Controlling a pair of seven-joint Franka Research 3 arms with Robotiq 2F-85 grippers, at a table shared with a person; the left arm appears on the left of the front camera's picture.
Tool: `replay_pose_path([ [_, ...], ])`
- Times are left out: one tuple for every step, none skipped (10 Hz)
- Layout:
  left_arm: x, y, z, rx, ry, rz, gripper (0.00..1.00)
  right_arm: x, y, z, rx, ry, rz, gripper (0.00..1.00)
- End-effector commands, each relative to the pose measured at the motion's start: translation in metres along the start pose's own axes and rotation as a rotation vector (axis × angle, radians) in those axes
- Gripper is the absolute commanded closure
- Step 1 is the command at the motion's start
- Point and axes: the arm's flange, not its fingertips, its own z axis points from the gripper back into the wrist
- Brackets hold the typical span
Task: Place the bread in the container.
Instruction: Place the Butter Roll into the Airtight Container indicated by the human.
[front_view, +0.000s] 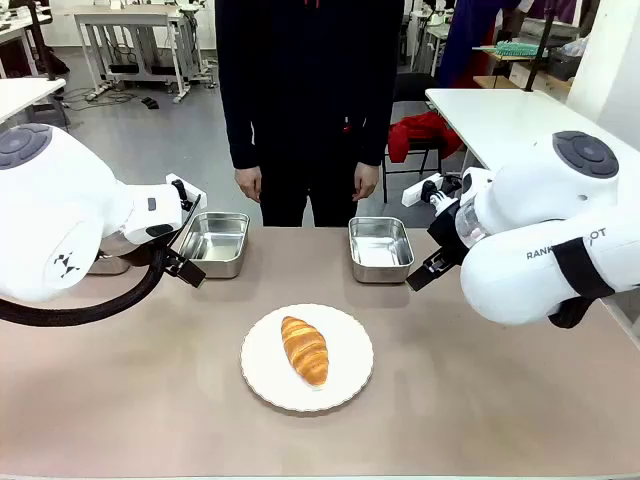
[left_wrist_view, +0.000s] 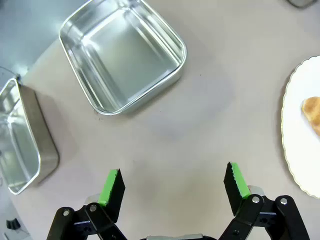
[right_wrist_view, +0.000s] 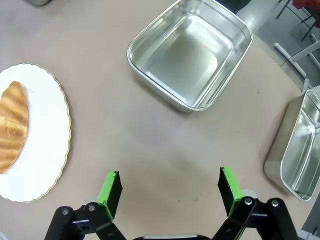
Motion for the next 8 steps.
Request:
replay_pose_path([
  [0.0, 0.0, 0.0, 0.0, 0.0, 0.0, 0.0, 0.0001, 0.0, 0.0, 0.0, 0.0, 0.0, 0.0],
  [0.0, 0.0, 0.0, 0.0, 0.0, 0.0, 0.0, 0.0001, 0.0, 0.0, 0.0, 0.0, 0.0, 0.0],
  [0.0, 0.0, 0.0, 0.0, 0.0, 0.0, 0.0, 0.0001, 0.0, 0.0, 0.0, 0.0, 0.0, 0.0],
  [0.0, 0.0, 0.0, 0.0, 0.0, 0.0, 0.0, 0.0001, 0.0, 0.0, 0.0, 0.0, 0.0, 0.0],
  [0.0, 0.0, 0.0, 0.0, 0.0, 0.0, 0.0, 0.0001, 0.0, 0.0, 0.0, 0.0, 0.0, 0.0],
  [0.0, 0.0, 0.0, 0.0, 0.0, 0.0, 0.0, 0.0001, 0.0, 0.0, 0.0, 0.0, 0.0, 0.0],
  [0.0, 0.0, 0.0, 0.0, 0.0, 0.0, 0.0, 0.0001, 0.0, 0.0, 0.0, 0.0, 0.0, 0.0],
  [0.0, 0.0, 0.0, 0.0, 0.0, 0.0, 0.0, 0.0001, 0.0, 0.0, 0.0, 0.0, 0.0, 0.0],
])
